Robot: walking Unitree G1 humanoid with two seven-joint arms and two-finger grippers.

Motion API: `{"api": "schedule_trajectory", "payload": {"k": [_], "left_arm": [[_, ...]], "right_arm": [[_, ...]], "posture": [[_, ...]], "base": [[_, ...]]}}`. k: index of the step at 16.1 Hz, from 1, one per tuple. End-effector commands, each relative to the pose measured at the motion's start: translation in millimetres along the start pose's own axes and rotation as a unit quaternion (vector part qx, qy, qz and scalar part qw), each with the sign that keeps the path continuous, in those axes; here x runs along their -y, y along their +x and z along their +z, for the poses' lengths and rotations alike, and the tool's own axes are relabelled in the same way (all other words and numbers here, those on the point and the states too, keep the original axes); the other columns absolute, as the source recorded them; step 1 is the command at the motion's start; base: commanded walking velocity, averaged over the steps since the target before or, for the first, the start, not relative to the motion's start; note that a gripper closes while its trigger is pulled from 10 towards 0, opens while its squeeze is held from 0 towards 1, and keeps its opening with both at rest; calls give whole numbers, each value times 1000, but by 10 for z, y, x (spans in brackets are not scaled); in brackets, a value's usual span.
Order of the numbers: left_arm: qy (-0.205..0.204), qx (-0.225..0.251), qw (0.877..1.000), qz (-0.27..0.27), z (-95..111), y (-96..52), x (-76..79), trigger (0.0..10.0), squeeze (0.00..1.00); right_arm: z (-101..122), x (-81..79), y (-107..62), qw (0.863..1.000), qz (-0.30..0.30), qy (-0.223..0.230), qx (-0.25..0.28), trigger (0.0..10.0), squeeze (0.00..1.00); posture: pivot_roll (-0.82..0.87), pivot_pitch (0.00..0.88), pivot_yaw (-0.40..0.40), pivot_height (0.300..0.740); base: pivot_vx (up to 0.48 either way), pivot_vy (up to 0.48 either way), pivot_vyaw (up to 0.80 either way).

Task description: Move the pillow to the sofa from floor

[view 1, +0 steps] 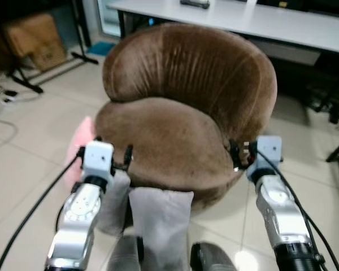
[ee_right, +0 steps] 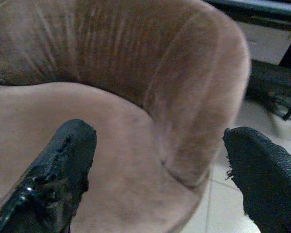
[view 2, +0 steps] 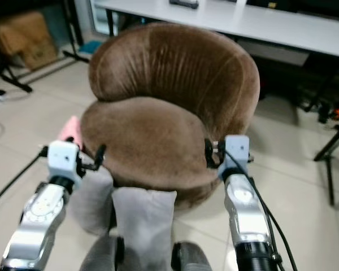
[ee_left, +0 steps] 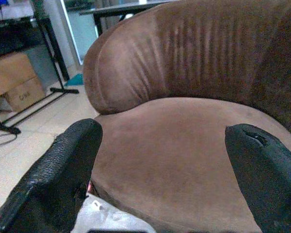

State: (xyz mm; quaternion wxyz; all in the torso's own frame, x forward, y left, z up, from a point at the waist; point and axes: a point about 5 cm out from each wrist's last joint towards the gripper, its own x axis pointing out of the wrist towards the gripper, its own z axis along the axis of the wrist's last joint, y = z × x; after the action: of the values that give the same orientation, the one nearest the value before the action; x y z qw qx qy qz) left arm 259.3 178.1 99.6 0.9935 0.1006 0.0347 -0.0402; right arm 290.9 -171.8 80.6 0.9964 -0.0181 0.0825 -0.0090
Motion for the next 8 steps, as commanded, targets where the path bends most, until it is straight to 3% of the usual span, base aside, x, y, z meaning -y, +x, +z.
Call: {"api": "schedule_trajectory", "payload": {"k": [1, 3, 8], "left_arm": [[5, 1, 1000, 5, 16, 8, -29, 10000, 0], [5, 2, 1000, 6, 18, 8, -26, 10000, 0], [6, 4, 1000, 4, 28, 13, -3, 10000, 0]], "right_arm": [[20, -49, 11, 1000, 7, 1, 4, 10000, 0], [43, -78, 32, 1000, 25, -17, 10, 10000, 0], [59, -151, 38, 998, 53, -39, 13, 10000, 0]], "posture": [[69, 0, -53, 637], [72, 0, -56, 637], [73, 0, -61, 637]], "base": [[322, 0, 0], [317, 0, 0], [308, 0, 800]]}}
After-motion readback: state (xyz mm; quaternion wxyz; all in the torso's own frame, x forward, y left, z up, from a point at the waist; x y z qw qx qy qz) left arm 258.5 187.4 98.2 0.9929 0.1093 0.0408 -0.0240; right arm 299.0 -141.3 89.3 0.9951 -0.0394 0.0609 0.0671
